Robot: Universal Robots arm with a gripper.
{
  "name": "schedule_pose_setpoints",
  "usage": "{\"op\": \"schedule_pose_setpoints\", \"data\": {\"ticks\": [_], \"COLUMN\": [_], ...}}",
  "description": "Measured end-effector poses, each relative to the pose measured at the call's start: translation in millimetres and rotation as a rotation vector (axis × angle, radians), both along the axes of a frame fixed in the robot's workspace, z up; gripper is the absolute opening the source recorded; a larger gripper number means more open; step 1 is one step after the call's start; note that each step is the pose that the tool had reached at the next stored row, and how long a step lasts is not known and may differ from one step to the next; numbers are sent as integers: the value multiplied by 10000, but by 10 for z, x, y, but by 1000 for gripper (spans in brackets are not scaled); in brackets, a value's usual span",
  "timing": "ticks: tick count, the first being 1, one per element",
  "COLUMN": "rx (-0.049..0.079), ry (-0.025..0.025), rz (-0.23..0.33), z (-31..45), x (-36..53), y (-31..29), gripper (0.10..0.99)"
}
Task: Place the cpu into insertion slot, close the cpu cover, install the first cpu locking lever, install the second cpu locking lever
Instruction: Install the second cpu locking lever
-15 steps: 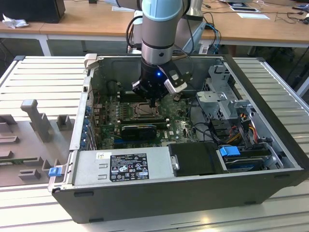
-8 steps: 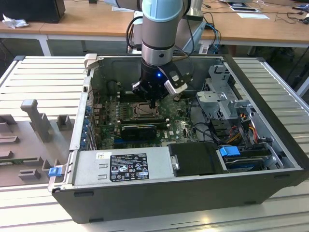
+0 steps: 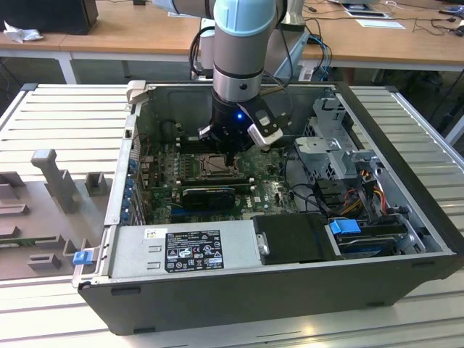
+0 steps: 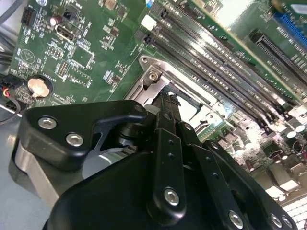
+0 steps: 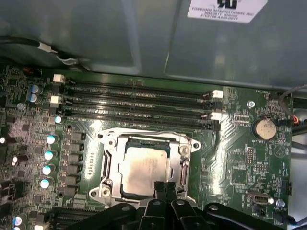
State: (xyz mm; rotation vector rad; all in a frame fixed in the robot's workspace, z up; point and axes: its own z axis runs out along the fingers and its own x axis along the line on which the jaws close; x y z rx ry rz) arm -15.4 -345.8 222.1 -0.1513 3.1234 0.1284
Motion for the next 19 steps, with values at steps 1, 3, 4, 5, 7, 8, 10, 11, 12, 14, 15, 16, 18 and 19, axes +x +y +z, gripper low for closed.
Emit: {"op": "schedule_pose_setpoints", "data": {"ticks": [1,3,4,5,7,8,10,11,12,14,15,16,18,19], "rx": [0,0,-3,-1,1,2,-1,0,15,132,335,484,588,602], "ry": [0,0,1,1,0,0,0,1,1,51,168,224,230,229], "rz": [0,-1,-2,-2,1,2,-1,-2,-2,-2,-1,-1,-3,1], "z": [0,0,4,26,77,76,77,77,77,77,76,77,76,76], "x": [0,-1,-1,0,0,1,-1,-1,-1,-2,-1,-1,-35,-63], "y": [-18,-27,-28,-28,-32,-41,-91,-115,-163,-205,-233,-257,-297,-313], "gripper": [106,106,106,106,106,106,106,106,106,106,106,106,106,106]}}
